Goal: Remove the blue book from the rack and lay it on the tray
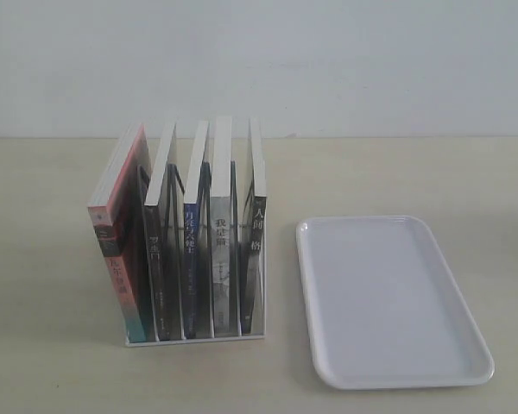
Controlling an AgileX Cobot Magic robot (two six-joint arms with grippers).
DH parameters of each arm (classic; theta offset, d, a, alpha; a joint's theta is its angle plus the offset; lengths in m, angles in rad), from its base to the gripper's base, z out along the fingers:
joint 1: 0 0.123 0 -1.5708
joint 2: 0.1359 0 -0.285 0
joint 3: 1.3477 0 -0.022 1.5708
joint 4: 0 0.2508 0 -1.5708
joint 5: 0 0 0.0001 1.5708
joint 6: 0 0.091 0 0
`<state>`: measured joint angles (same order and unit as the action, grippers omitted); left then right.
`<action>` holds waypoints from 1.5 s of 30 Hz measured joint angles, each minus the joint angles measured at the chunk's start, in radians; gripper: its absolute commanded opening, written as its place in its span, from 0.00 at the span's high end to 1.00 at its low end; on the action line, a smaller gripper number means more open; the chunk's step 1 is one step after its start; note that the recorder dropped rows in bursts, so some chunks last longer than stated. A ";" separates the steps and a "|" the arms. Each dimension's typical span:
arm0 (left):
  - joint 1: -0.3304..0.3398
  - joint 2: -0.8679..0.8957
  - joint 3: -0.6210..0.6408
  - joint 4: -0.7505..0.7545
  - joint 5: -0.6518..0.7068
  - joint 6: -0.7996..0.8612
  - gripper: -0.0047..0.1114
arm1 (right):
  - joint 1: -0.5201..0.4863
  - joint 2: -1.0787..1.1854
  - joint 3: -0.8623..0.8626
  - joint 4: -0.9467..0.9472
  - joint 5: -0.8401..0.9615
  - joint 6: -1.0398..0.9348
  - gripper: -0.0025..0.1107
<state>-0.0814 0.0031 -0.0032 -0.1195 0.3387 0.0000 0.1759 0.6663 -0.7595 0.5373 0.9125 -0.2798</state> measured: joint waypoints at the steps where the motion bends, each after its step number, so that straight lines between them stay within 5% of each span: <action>1: 0.000 0.000 0.000 0.000 0.000 0.000 0.92 | 0.011 0.030 -0.010 0.053 0.048 -0.035 0.98; 9: 0.000 0.000 0.000 0.000 0.000 0.000 0.92 | 0.148 0.163 -0.020 -0.021 0.118 0.059 0.98; 16: 0.000 0.000 0.000 0.000 0.000 0.000 0.92 | 0.422 0.176 0.007 -0.097 0.003 0.213 0.98; 23: 0.000 0.000 0.000 0.000 0.000 0.000 0.92 | 0.641 0.305 0.008 -0.399 -0.082 0.501 0.98; 29: 0.000 0.000 0.000 0.000 0.000 0.000 0.92 | 0.671 0.518 -0.235 -0.602 0.015 0.641 0.98; 37: 0.000 0.000 0.000 0.000 0.000 0.000 0.92 | 0.671 0.744 -0.657 -0.634 0.129 0.656 0.97; 40: 0.000 0.000 0.000 0.000 0.000 0.000 0.92 | 0.671 0.828 -0.777 -0.639 0.184 0.656 0.88; 45: 0.000 0.000 0.000 0.000 0.000 0.000 0.92 | 0.671 0.949 -0.875 -0.688 0.224 0.687 0.52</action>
<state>-0.0814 0.0031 -0.0032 -0.1195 0.3387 0.0000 0.8473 1.6155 -1.6350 -0.1504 1.1368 0.4070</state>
